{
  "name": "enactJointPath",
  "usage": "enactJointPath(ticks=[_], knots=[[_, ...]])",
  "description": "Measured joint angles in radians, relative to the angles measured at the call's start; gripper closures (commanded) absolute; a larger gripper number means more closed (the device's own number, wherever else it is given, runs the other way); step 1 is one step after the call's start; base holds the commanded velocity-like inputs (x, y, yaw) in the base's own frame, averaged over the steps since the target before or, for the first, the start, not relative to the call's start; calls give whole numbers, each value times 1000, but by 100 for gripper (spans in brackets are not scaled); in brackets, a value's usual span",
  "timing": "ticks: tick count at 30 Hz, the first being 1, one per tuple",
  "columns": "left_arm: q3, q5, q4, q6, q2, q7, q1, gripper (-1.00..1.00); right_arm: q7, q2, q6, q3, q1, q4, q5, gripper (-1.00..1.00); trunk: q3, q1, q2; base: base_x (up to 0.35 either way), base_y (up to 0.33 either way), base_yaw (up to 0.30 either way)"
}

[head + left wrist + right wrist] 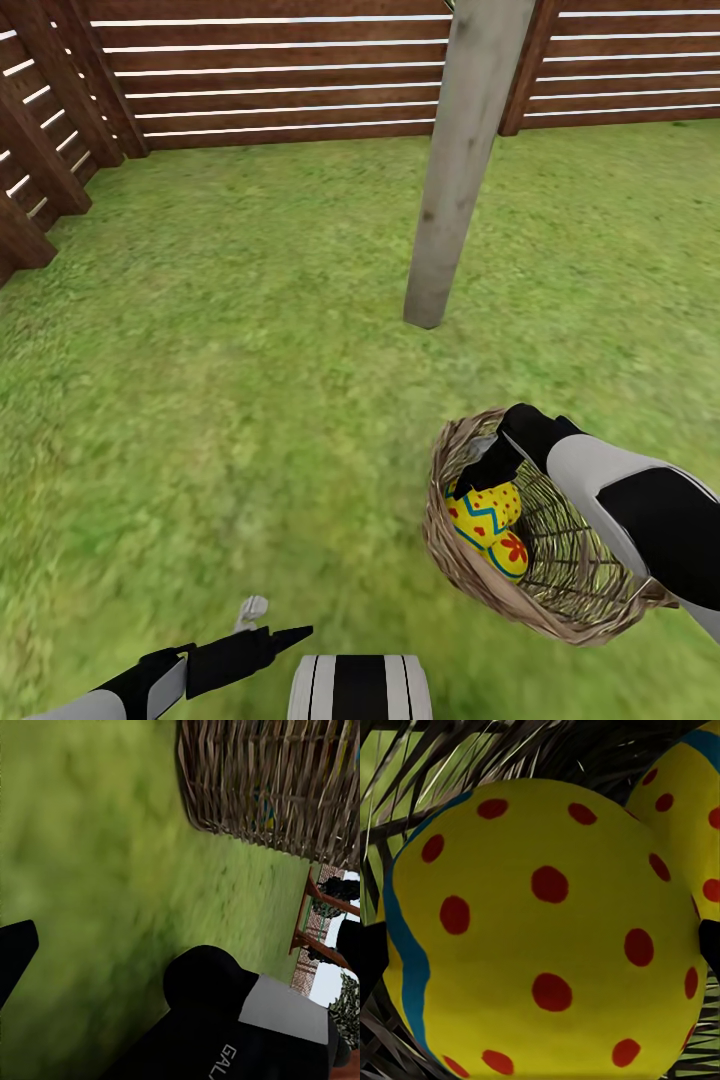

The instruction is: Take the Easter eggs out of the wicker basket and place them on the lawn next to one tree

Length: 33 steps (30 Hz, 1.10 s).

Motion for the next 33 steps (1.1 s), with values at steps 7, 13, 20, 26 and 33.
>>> enactJointPath(ticks=[7, 13, 20, 26, 33], knots=[[0, 0, 0, 0, 0, 0, 0, -100, 0, 0, -1, 3, 6, 2, -1, 100, 3, -4, 7, 0, 0, 0], [0, 0, 0, 0, 0, 0, 0, -100, -1, -1, -2, 21, 7, 13, 13, 100, 22, -26, 49, 0, 0, 0], [0, 0, 0, 0, 0, 0, 0, -100, 0, -2, -2, 21, 7, 13, 14, 100, 25, -30, 56, 0, 0, 0], [0, 0, 0, 0, 1, 0, 0, -100, 2, -18, -2, 15, 7, 13, 17, 100, 25, -30, 56, 0, 0, 0], [2, 0, 2, 1, 7, -1, 0, -100, 7, -48, 19, -20, 7, 12, 5, 100, 25, -31, 56, 0, 0, 0]])
